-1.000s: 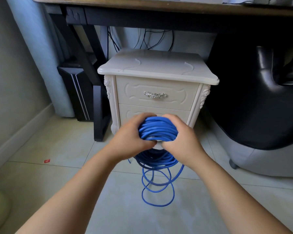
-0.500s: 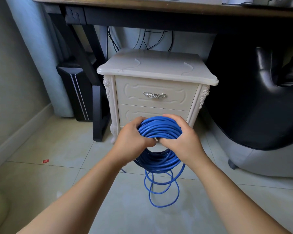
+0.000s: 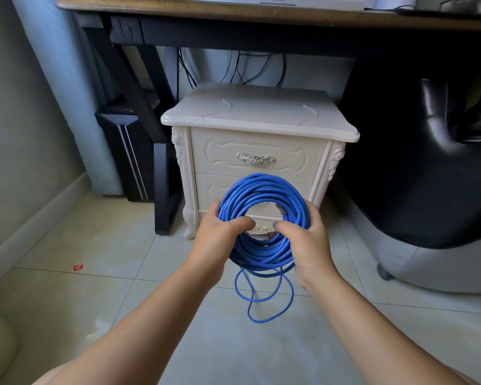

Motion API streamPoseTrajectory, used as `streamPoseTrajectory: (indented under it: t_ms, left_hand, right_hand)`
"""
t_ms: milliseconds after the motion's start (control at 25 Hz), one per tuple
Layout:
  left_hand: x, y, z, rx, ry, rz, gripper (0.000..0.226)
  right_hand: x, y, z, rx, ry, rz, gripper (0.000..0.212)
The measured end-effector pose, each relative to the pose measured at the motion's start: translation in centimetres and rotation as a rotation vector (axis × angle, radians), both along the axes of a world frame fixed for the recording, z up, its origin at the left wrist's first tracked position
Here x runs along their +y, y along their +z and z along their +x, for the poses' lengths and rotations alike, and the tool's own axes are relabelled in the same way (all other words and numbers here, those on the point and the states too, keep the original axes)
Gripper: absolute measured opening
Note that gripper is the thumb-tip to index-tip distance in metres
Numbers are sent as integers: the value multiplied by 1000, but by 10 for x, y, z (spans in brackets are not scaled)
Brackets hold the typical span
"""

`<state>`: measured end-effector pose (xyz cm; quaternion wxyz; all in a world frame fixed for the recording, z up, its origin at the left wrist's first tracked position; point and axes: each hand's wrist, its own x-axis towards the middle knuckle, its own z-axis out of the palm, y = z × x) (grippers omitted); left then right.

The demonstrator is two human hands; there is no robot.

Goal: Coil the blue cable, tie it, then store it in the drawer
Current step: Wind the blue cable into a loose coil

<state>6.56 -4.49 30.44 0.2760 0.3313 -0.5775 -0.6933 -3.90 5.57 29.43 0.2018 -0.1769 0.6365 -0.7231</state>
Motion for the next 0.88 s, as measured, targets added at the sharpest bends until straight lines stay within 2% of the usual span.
streamPoseTrajectory:
  t_ms: [160, 320, 440, 520, 680, 880]
  left_hand:
    - [-17, 8, 6, -102, -174, -120, 53]
    - [-20, 16, 12, -133, -238, -453, 60]
    - [-20, 12, 12, -277, -306, -735, 65]
    - [-18, 10, 12, -374, -312, -813, 57]
    - [-16, 11, 9, -336, -246, -712, 36]
    - [-17, 11, 7, -198, -165, -409, 31]
  right_hand:
    - [1, 9, -5, 130, 2, 86, 51]
    - [4, 21, -7, 466, 150, 291, 56]
    - [5, 23, -1, 757, 263, 462, 60]
    - [5, 21, 0, 840, 283, 500, 61]
    - [5, 18, -4, 698, 288, 416, 62]
    - [6, 17, -9, 438, 277, 209, 54]
